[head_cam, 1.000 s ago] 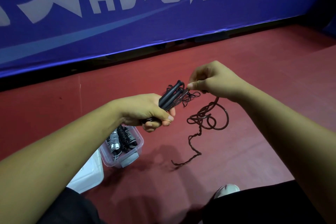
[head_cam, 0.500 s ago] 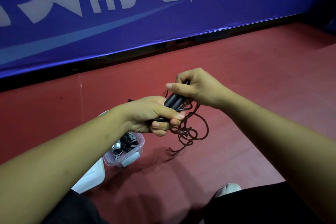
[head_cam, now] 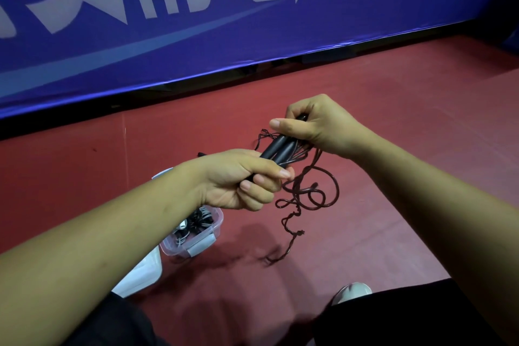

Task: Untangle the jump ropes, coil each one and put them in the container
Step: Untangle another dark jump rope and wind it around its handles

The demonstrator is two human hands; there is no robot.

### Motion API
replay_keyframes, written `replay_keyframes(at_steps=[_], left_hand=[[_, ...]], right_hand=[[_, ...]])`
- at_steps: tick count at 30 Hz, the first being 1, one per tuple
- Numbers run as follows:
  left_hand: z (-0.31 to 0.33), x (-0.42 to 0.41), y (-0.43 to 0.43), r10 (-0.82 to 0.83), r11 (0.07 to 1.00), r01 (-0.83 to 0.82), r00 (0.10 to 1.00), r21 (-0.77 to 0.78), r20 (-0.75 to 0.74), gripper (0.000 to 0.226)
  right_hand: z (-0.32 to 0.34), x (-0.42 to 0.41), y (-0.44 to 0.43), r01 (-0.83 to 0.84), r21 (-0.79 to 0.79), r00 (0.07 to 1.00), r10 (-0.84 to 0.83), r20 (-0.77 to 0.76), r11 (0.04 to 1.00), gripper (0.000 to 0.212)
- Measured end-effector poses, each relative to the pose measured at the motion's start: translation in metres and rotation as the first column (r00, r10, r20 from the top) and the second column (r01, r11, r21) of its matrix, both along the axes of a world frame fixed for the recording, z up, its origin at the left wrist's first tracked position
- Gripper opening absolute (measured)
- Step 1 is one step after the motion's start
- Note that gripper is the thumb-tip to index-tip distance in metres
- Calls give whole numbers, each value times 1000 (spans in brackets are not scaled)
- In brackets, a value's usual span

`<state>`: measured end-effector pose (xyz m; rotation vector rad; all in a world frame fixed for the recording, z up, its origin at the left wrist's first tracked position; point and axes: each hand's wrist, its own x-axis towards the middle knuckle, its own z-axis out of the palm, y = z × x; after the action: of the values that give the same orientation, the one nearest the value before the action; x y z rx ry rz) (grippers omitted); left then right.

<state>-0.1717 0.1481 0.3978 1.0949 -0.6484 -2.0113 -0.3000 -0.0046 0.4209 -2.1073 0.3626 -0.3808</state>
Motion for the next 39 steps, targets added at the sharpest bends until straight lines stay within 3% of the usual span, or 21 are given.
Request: replay_keyframes(at_steps=[3,6,10,13,16,19,22,25,29,33,37,38,39], left_hand=[[-2,-1,-2,12,1000,-12,1000,6,27,21],[-4,5,-1,73,997,-75,995,17,73,18],[-8,34,-3,308,946,-315,947,77,86,15],[-7,45,-2,411,904,-417,908,92,80,14],[-7,39,-1,425,895,-441,888,67,174,10],[-8,31,2,380,911,-403,904,89,197,15],[-7,19,5,207,969,-240,922,64,328,17],[-11,3,6,-21,997,-20,877,80,480,16],[-17,-6,6,-221,973,206,721,101,657,18],[-3,0,7,-335,895,428,452,128,827,26],[6,-2,7,-291,768,561,-125,309,949,31],[6,-2,8,-253,753,590,-152,292,956,32],[7,-2,9,-219,755,619,-76,219,973,34]], right_hand=[[-1,0,-3,-18,-9,1000,18,-21,1000,46],[-2,-3,-8,-21,-65,998,17,-61,998,43],[-1,-15,-28,76,-84,978,-90,-185,994,37],[-3,-18,-30,-97,-162,899,17,-437,982,7],[0,-15,-28,-138,-218,902,32,-430,966,23],[10,-16,-32,-68,-216,962,7,-273,974,4],[12,-11,-28,-47,-205,982,7,-191,978,7],[13,-4,-20,-69,-193,984,35,-172,979,7],[10,1,-17,-116,-171,972,76,-223,978,19],[-1,-1,-24,-153,-138,951,108,-288,978,16],[-11,2,-24,-135,-71,947,108,-304,988,14],[-13,4,-23,-137,-50,948,116,-297,989,13],[-15,4,-21,-143,-16,949,132,-286,990,13]])
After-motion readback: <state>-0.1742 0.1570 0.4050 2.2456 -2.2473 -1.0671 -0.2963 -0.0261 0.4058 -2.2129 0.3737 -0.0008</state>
